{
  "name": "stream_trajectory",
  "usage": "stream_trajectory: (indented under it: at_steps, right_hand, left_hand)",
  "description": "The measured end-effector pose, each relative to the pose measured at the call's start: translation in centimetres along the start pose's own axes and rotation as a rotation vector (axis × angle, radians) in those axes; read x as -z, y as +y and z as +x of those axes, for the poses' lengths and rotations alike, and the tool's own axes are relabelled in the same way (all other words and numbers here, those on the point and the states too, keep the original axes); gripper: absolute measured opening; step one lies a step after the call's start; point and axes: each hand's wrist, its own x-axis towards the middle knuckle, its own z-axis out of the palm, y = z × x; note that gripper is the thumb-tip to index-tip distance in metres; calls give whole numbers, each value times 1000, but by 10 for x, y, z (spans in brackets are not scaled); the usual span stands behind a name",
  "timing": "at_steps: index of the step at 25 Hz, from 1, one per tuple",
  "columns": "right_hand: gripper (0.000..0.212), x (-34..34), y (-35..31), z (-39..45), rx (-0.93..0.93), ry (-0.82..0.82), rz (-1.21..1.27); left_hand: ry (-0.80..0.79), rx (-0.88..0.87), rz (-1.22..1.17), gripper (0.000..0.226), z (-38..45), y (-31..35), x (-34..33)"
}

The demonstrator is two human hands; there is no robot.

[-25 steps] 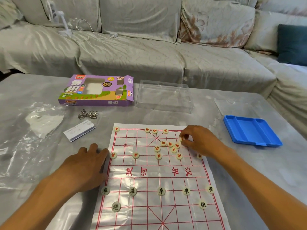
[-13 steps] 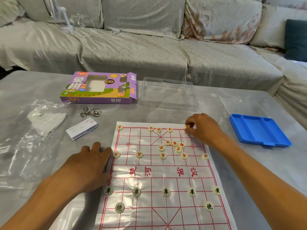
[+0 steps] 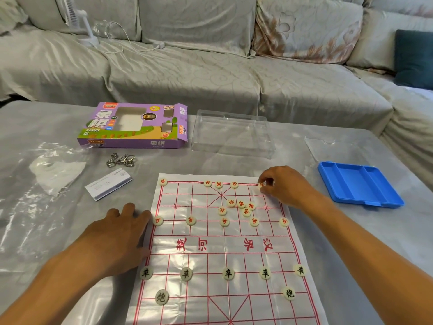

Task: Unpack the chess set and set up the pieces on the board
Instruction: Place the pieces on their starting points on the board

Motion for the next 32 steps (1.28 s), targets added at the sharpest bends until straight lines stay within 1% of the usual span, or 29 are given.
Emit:
stream_trajectory:
  at_steps: [2, 4, 8, 11, 13, 18, 21, 23, 27, 32]
  right_hand:
    - [30, 0, 0, 0, -6, -9, 3]
    - [31, 2, -1, -3, -22, 15, 20]
    - [25, 3, -6, -30, 6, 79, 123]
    - [23, -1, -14, -56, 100, 20, 111]
    - [22, -6, -23, -62, 120, -8, 101]
    - [26, -21, -43, -59, 71, 60, 26]
    - [26, -25, -45, -57, 61, 77, 45]
    - [27, -24, -44, -56, 69, 72, 49]
    - [32, -19, -46, -54, 113, 8, 55]
    - [33, -16, -47, -54, 83, 8, 37]
  left_hand:
    - [-7, 2, 4, 69, 0, 0, 0]
    - [-10, 5, 11, 69, 1, 1, -1]
    - [-22, 22, 13, 70, 1, -1, 0]
    - [-41, 24, 19, 70, 1, -1, -1]
    - [-47, 25, 19, 71, 1, -1, 0]
    - [-54, 22, 7, 72, 1, -2, 1]
    - [-56, 17, 13, 72, 2, -2, 1]
    - [-58, 14, 12, 72, 1, -2, 0]
    - [-48, 17, 22, 71, 1, -2, 1]
    - [-46, 15, 13, 72, 1, -2, 1]
